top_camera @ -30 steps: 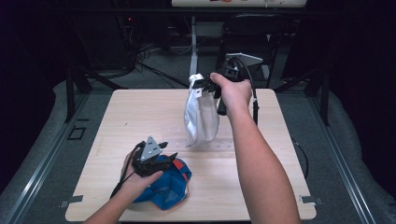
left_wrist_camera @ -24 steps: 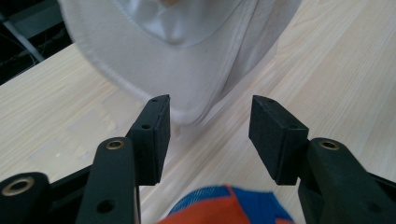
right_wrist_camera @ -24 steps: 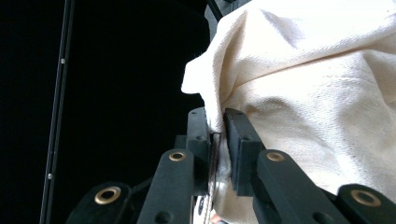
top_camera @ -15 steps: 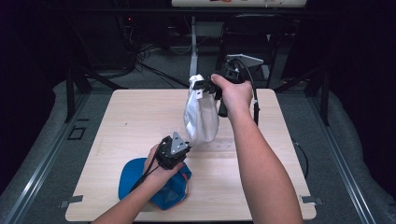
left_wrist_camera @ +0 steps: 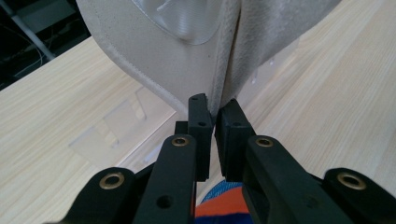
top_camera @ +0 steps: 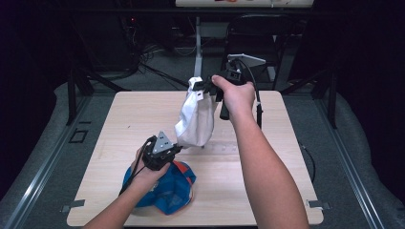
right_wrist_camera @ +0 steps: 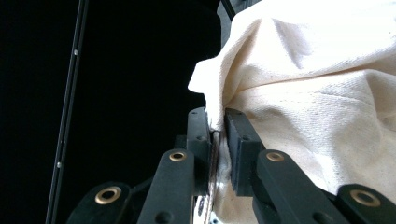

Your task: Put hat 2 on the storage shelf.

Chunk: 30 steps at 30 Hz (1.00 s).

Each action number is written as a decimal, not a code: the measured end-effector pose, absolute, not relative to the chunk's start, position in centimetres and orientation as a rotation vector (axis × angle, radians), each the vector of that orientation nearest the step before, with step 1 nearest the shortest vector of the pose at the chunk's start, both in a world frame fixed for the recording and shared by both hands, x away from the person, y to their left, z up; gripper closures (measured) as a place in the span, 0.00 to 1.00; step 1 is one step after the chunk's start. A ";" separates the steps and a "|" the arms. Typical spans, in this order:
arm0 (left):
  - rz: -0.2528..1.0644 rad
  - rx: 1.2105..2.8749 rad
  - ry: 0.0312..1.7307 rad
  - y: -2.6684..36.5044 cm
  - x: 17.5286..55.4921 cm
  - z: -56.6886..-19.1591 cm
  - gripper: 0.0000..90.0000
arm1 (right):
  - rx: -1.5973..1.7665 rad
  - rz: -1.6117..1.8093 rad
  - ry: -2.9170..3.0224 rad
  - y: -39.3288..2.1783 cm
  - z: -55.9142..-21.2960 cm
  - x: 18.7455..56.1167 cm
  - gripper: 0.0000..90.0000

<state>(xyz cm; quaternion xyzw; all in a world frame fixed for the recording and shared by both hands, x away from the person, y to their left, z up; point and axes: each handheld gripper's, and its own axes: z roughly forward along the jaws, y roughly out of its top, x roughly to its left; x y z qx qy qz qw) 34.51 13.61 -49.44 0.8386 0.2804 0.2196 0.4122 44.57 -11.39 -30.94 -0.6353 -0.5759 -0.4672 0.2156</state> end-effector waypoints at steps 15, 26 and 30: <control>0.455 2.052 0.749 16.3 34.8 -50.5 0.95 | -1.733 -1.255 -1.617 -9.9 -32.5 44.8 0.90; 0.437 2.023 0.733 16.6 34.9 -50.8 0.96 | -1.766 -1.281 -1.613 -10.8 -34.4 44.8 0.79; 0.463 2.038 0.700 15.9 34.9 -50.6 0.96 | -1.782 -1.265 -1.658 -11.4 -34.8 44.6 0.79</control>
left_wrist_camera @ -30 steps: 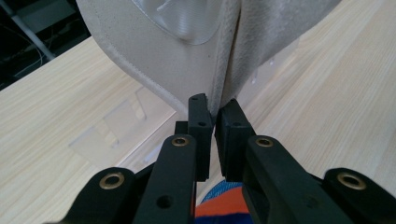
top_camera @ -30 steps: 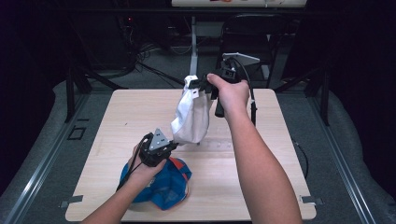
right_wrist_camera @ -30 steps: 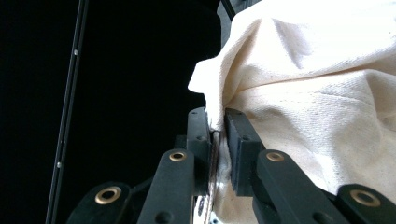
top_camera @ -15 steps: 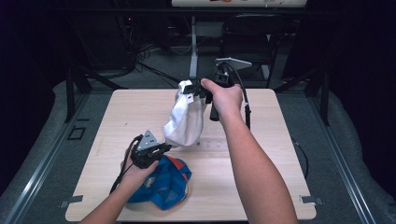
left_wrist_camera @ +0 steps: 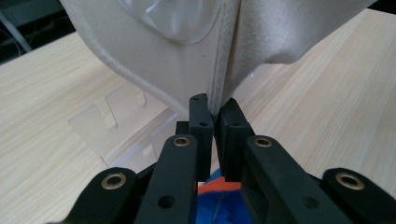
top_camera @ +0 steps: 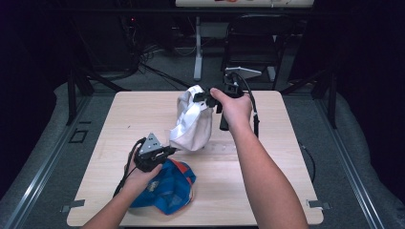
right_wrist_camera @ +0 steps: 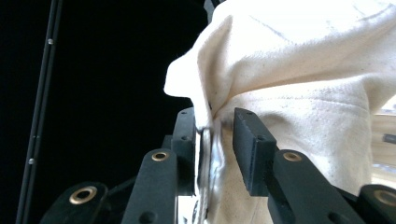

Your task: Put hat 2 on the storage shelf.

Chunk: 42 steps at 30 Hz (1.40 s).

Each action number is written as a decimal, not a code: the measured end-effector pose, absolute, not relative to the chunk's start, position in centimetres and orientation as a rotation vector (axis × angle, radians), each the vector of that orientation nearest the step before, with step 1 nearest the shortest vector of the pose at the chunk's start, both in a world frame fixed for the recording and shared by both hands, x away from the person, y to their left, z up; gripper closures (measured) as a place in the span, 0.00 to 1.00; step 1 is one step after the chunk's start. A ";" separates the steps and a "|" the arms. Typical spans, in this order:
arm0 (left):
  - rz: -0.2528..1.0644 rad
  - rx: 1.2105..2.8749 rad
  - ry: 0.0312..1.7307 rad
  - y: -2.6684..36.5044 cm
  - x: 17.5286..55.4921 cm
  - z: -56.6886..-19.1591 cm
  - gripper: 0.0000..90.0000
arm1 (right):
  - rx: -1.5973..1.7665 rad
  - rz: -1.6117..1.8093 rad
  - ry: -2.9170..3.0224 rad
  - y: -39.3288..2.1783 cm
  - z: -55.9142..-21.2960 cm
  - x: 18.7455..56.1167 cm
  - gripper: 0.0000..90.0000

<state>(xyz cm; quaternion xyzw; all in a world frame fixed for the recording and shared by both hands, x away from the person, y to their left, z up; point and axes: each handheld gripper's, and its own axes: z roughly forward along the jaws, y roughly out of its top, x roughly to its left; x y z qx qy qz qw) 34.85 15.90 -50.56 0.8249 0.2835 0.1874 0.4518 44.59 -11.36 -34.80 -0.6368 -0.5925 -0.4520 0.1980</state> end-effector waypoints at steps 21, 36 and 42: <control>0.455 2.052 0.723 16.7 34.9 -52.2 0.96 | -1.705 -1.392 -1.644 -16.7 -35.6 41.2 0.68; 0.445 2.082 0.798 16.7 34.8 -53.9 0.96 | -1.792 -1.398 -1.807 -22.2 -42.6 35.2 0.66; 0.443 2.073 0.822 16.6 34.2 -53.4 0.83 | -1.834 -1.385 -1.825 -23.2 -46.4 32.8 0.66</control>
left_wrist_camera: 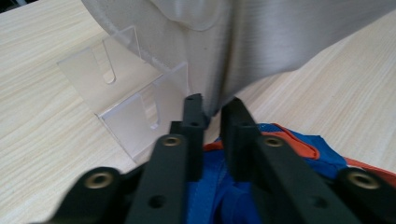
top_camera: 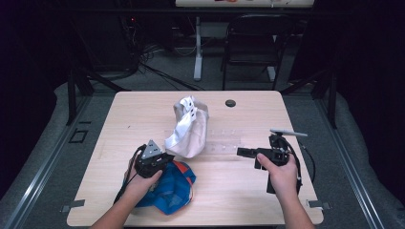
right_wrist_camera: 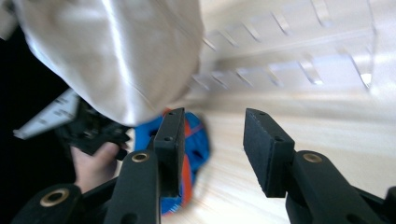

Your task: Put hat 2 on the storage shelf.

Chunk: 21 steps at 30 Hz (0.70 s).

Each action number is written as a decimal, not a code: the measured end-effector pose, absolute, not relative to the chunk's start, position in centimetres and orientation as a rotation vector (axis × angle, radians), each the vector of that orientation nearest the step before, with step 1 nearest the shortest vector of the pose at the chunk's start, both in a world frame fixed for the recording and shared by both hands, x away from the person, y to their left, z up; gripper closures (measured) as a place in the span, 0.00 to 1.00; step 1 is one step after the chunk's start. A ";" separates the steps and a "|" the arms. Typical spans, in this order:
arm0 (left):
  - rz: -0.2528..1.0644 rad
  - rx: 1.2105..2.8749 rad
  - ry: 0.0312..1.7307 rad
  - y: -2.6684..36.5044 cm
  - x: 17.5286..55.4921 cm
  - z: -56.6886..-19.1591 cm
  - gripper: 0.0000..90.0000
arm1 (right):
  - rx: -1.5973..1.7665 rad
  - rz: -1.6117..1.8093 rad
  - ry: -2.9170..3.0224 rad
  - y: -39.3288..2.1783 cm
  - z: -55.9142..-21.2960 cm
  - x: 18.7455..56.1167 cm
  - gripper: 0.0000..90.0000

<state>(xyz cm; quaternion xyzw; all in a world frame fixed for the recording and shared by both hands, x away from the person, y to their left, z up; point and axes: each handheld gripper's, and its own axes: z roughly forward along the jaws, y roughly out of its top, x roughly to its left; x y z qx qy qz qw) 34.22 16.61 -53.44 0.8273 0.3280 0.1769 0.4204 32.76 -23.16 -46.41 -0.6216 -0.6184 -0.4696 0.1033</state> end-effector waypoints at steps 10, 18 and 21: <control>0.422 2.055 0.898 20.2 31.4 -51.1 0.60 | -1.876 -1.349 -1.877 -23.3 -50.3 30.3 0.66; 0.506 2.016 1.003 24.7 29.3 -51.9 0.54 | -1.862 -1.286 -1.946 -21.7 -51.5 30.1 0.66; 0.503 2.000 1.038 25.8 29.5 -52.9 0.53 | -1.845 -1.286 -1.999 -20.1 -51.4 30.1 0.65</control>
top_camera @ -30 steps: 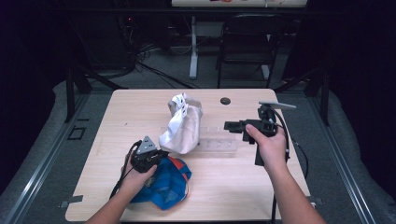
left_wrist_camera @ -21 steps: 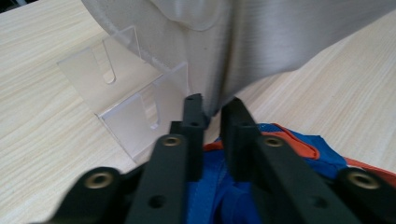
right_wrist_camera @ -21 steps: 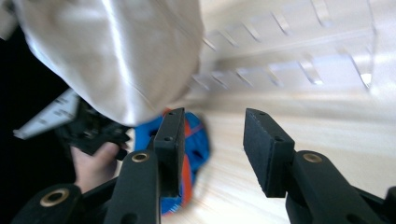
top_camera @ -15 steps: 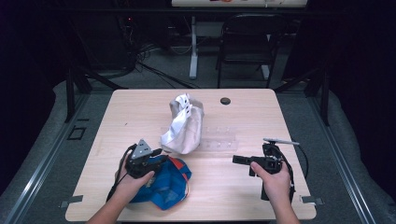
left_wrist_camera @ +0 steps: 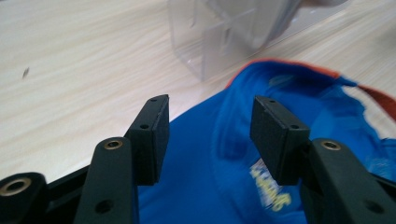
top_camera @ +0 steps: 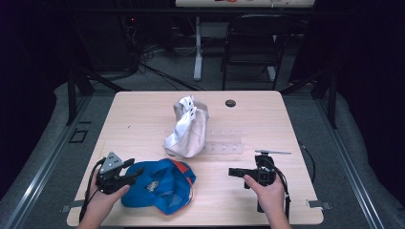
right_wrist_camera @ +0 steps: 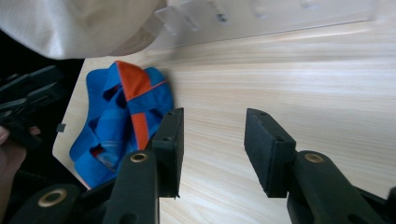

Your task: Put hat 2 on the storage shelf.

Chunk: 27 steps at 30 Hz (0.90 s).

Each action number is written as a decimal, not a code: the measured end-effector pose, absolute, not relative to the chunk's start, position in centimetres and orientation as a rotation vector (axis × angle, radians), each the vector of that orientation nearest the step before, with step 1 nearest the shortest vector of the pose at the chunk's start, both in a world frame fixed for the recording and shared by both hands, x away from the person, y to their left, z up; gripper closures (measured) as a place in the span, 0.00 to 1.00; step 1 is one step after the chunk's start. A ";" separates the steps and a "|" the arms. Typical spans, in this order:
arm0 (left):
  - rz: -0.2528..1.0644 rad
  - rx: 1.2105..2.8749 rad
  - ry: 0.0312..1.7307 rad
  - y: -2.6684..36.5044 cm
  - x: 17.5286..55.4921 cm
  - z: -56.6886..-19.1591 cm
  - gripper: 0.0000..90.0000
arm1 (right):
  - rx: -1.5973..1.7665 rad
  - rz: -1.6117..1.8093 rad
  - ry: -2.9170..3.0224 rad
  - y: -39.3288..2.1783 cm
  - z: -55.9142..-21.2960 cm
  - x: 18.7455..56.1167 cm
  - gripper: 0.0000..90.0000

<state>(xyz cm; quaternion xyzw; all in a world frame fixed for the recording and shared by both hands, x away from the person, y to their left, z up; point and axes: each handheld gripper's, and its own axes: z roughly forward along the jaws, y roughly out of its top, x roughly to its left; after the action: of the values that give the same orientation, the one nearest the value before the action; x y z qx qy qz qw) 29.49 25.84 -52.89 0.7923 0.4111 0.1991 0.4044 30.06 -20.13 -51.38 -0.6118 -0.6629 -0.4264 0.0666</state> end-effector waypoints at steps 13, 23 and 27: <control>0.424 1.948 1.103 27.8 30.4 -54.7 0.59 | -1.748 -1.258 -2.197 -15.4 -54.4 28.9 0.65; 0.456 1.957 1.138 28.2 29.6 -54.8 0.55 | -1.670 -1.240 -2.177 -14.5 -54.7 29.6 0.65; 0.454 1.975 1.145 28.2 29.2 -54.9 0.54 | -1.632 -1.252 -2.103 -14.1 -54.8 30.1 0.65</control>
<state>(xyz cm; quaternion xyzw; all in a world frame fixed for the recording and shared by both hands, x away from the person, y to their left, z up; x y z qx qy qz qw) 29.21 28.23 -54.92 0.7793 0.4517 0.1792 0.3957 30.06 -14.11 -54.75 -0.5521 -0.7113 -0.4234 0.1000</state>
